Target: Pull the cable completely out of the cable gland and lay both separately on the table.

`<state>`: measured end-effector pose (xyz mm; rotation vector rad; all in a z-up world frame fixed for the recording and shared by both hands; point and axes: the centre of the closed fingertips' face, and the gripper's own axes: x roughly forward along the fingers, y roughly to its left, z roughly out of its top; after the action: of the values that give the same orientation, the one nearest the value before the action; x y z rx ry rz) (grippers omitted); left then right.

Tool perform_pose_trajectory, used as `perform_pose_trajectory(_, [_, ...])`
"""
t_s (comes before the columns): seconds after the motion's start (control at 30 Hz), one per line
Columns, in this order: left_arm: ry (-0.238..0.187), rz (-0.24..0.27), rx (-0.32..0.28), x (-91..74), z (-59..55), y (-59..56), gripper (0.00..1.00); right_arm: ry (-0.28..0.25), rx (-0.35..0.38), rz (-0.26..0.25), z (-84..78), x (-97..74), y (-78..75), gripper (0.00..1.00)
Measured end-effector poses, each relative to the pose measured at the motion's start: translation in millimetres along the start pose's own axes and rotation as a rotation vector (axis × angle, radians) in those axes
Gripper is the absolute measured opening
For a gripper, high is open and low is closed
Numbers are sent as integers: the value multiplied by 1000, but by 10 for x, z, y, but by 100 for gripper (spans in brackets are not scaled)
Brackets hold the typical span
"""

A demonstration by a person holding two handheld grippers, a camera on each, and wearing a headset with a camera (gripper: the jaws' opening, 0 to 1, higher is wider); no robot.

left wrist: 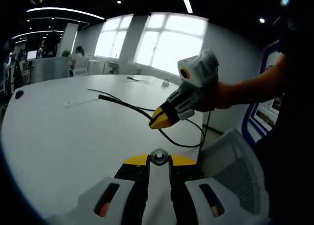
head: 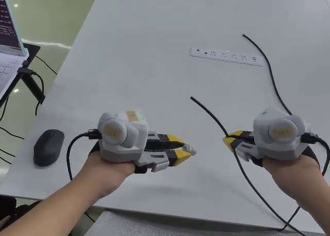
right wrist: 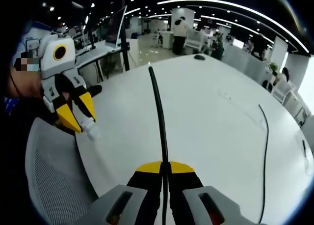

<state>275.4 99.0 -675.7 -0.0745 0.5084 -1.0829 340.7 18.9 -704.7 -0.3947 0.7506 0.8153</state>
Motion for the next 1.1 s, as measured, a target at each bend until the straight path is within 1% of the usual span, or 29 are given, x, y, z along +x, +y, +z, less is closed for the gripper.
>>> perform_pose_trajectory(0.13, [6,8,-3,-19,-83,28,15,-5,-20,4,90,32,23,0])
perform_pose_trajectory(0.23, [14,27,-13,-41,-163,65,15,-6,-38,8,150,81,30,0])
perform_pose_trajectory(0.33, [24,35,-17,-73,-225,76,15,-10,-58,11,223,154,46,0])
perform_pose_trajectory(0.43, [24,42,-29,-103,-279,97,15,-12,-79,10,286,238,39,0])
perform_pose_trajectory(0.53, [42,46,-28,-108,-369,125,15,-19,-88,11,357,306,46,0])
perform_pose_trajectory(0.63, [42,51,-34,-120,-390,160,15,-20,-104,4,411,357,53,0])
perform_pose_trajectory(0.67, [39,56,-40,-125,-394,182,15,-30,-115,-11,447,376,35,0])
perform_pose_trajectory(0.77, [40,61,-39,-123,-412,208,15,-29,-122,-13,480,437,51,0])
perform_pose_trajectory(0.8, [41,62,-38,-118,-426,220,15,-25,-144,-16,491,473,59,0])
perform_pose_trajectory(0.93, [39,60,-32,-98,-460,249,15,-3,-189,-2,496,588,128,0])
perform_pose_trajectory(1.03, [39,54,-39,-64,-529,278,15,18,-228,9,483,702,178,0])
perform_pose_trajectory(1.1, [43,54,-49,-45,-590,298,15,21,-234,22,491,767,218,0])
